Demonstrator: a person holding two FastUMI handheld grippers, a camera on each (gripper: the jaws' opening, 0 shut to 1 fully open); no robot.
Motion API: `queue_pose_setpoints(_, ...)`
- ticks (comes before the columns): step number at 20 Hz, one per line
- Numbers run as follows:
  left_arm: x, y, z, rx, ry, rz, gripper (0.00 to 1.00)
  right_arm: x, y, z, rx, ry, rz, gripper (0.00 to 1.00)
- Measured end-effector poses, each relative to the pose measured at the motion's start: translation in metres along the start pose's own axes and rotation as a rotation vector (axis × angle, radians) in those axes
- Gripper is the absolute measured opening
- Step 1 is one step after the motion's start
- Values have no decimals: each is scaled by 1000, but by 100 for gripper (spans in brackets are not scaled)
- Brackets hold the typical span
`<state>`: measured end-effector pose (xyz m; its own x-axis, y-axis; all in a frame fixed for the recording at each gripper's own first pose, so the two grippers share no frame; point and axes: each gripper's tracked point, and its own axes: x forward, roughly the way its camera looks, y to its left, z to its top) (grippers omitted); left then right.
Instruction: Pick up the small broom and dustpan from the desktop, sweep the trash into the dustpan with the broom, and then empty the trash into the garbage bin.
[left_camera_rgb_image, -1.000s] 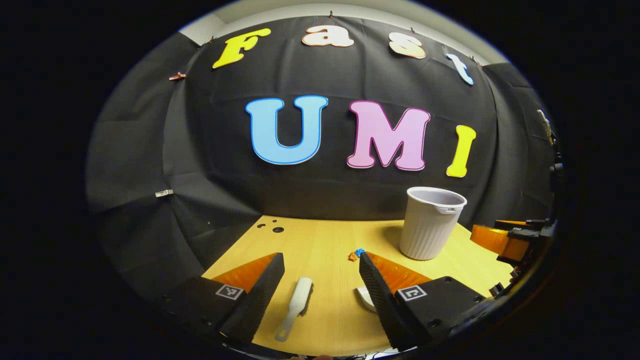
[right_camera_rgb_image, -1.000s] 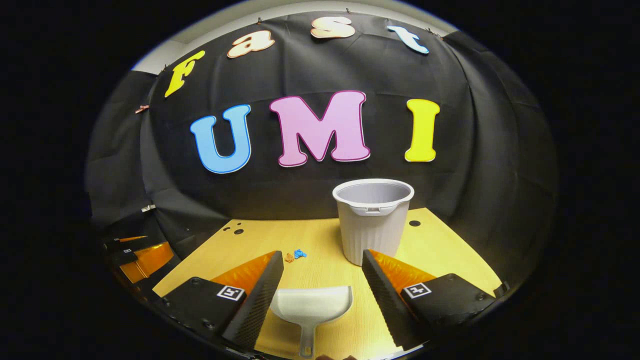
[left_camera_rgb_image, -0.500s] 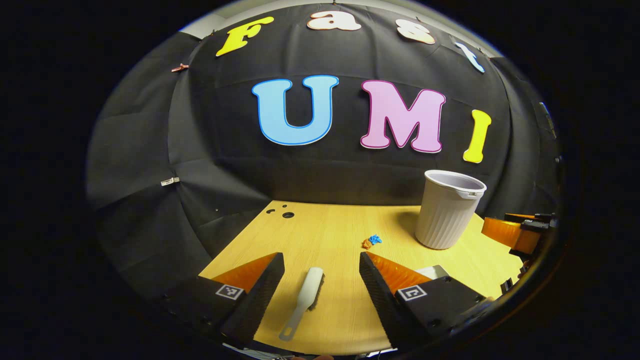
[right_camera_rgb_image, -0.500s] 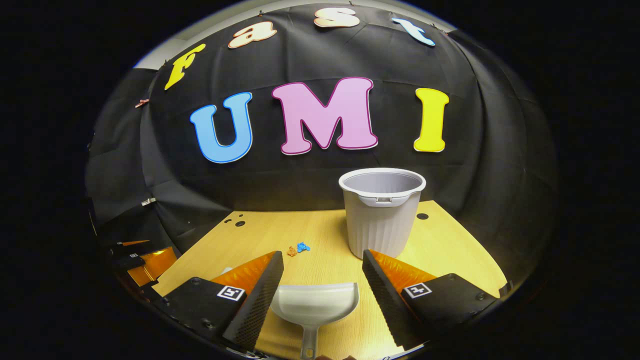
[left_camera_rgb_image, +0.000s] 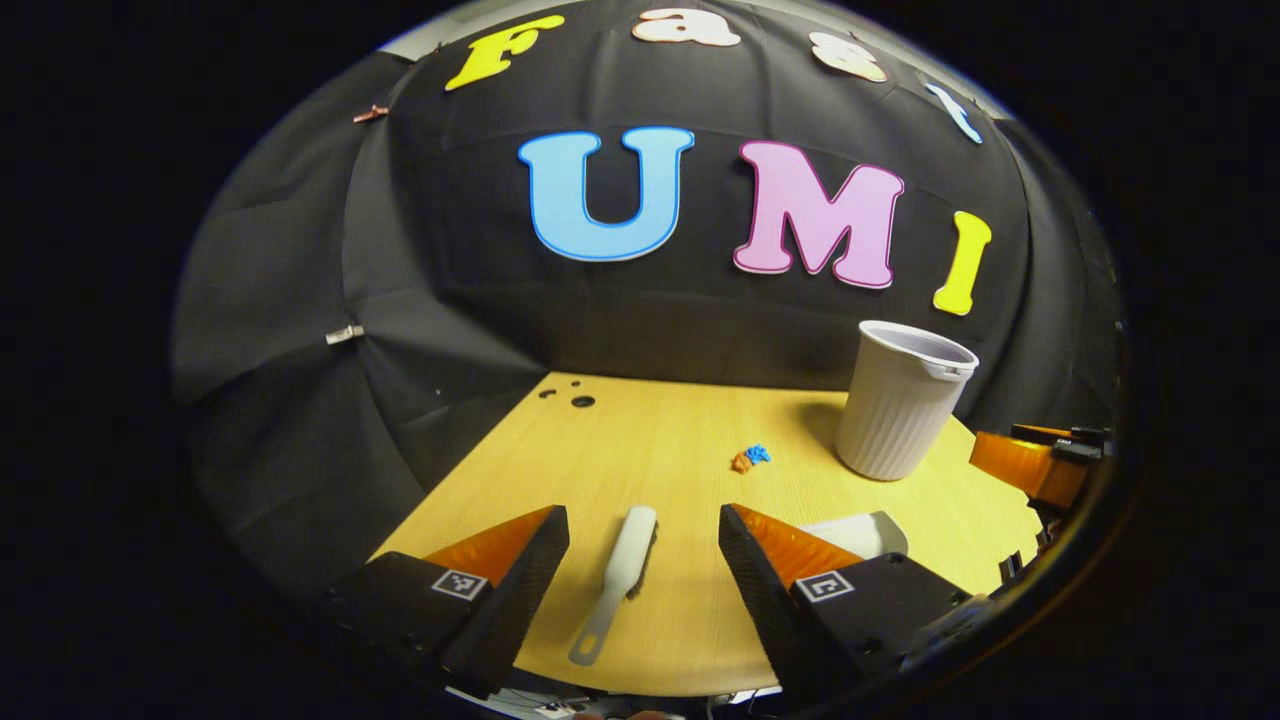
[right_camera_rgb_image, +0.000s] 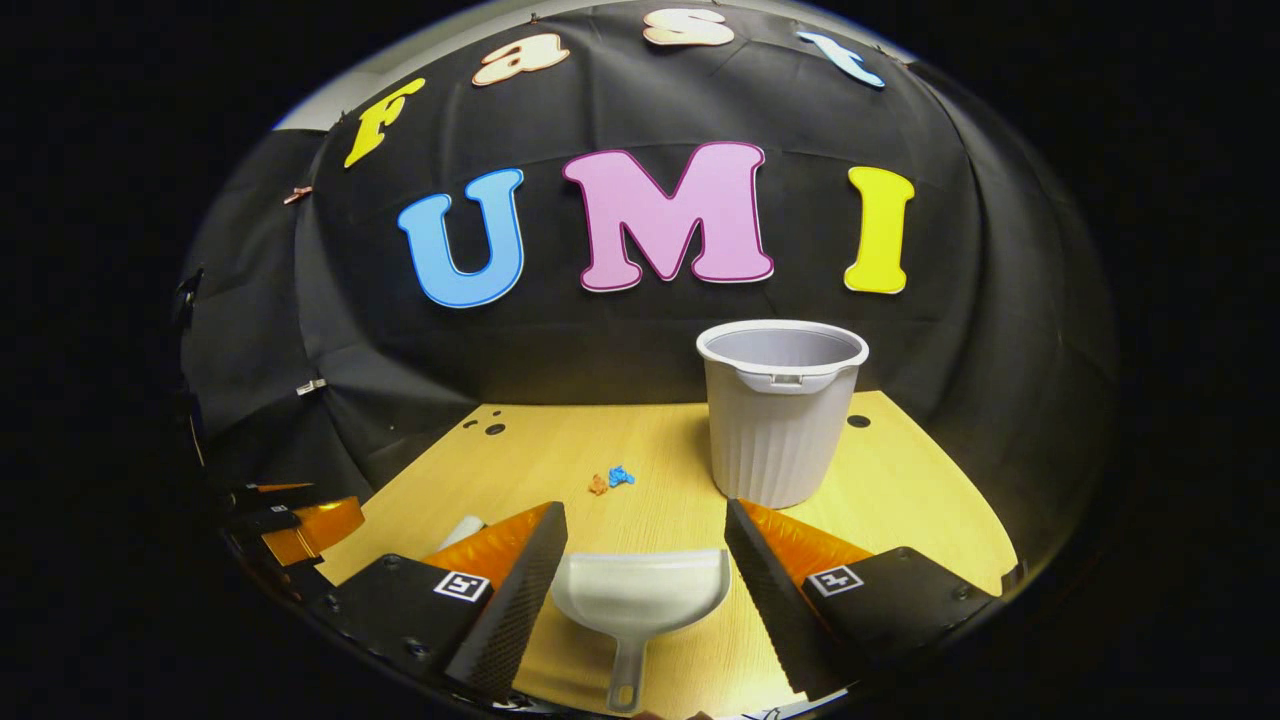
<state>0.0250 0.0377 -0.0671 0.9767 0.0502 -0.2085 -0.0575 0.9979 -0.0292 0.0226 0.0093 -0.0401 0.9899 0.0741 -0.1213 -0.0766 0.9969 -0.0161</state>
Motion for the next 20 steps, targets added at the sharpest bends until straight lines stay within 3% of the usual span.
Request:
queue_pose_setpoints(4,15,15,-40,23,140,12,96,0,-12,-13,29,44,-36,99)
queue_pose_setpoints(8,35,15,-96,42,322,-67,96,3,-19,-39,31,116,-58,99)
queue_pose_setpoints(12,63,30,-142,83,478,-74,95,1,-24,-63,14,171,-68,99)
queue_pose_setpoints(20,109,48,-177,127,688,-46,91,0,-22,-103,16,264,-52,99)
